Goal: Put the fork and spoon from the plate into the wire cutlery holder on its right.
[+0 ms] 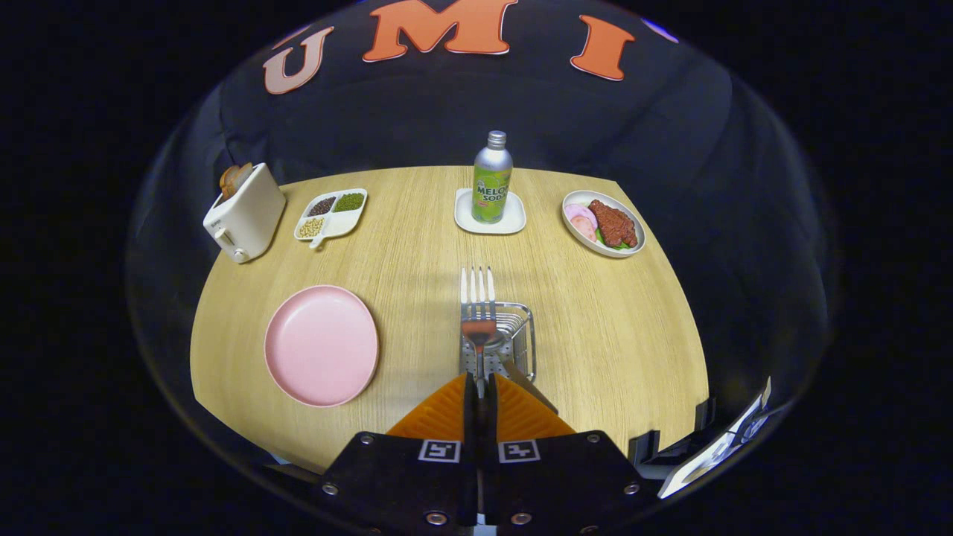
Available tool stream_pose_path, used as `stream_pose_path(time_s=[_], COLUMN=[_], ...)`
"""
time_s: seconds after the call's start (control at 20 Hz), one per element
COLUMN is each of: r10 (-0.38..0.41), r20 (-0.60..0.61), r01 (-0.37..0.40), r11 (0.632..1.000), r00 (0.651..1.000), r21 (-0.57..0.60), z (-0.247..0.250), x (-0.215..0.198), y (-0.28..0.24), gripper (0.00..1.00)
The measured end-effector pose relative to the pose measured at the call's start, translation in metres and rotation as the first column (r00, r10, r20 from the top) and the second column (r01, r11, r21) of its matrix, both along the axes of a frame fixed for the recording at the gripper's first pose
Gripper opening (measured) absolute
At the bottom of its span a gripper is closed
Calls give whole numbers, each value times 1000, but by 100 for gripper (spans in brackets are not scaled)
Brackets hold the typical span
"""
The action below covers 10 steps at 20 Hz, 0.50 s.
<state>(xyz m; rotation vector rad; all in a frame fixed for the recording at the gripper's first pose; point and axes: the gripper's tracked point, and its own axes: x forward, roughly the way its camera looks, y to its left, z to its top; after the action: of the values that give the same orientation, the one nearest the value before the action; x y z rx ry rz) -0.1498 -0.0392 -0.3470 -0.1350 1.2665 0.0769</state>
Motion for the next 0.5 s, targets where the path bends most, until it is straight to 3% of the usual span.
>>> stream_pose_path(time_s=[0.2,0.5], r10=[67,175], r20=[-125,-281], r01=[-64,-190], r11=[998,981], r00=[990,944], r21=[27,-25], z=[-14,-26], x=[-6,0], y=[-6,-28], gripper=[4,4])
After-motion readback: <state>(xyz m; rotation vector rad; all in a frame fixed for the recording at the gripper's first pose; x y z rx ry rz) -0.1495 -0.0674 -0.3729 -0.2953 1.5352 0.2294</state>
